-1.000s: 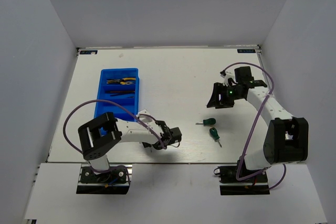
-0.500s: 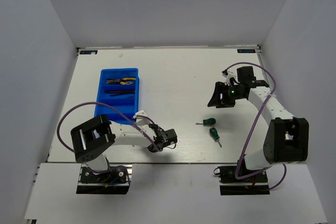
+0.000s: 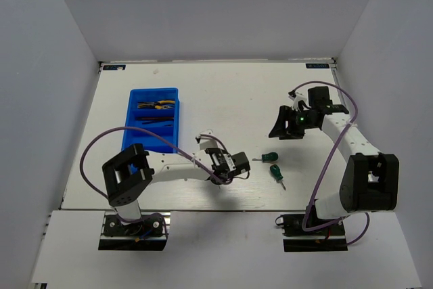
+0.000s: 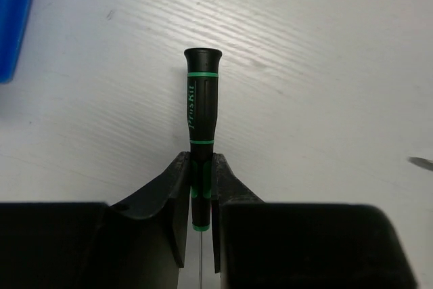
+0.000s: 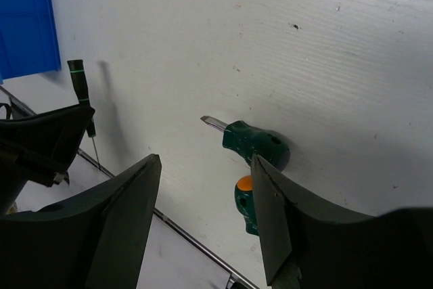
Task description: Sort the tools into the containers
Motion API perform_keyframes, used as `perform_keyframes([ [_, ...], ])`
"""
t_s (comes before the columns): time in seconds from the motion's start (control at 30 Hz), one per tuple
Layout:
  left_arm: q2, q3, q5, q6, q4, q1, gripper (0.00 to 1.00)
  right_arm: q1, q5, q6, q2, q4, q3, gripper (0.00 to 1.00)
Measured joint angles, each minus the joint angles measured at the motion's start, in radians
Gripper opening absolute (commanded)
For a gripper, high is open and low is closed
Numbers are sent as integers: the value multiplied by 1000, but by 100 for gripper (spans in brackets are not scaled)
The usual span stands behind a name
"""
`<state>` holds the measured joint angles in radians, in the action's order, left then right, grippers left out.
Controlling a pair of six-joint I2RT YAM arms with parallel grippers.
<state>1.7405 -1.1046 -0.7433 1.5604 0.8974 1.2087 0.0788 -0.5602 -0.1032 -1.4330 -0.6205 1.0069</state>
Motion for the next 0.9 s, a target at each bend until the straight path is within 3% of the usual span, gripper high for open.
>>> perform_keyframes([
  [0.27,-31,-106,-39,-38,87,-17,8,-3,-13,0,1,3,-8,60],
  [0.47,-102,-159,-89,-46,151,-92,4,-8,-19,0,3,3,-9,60],
  [0.67,-162,-200,-123,-55,187,-232,3,-11,-22,0,16,5,-13,60],
  [0.9,-205,-200,-148,-59,216,-467,0,-21,-36,0,25,11,-23,60],
])
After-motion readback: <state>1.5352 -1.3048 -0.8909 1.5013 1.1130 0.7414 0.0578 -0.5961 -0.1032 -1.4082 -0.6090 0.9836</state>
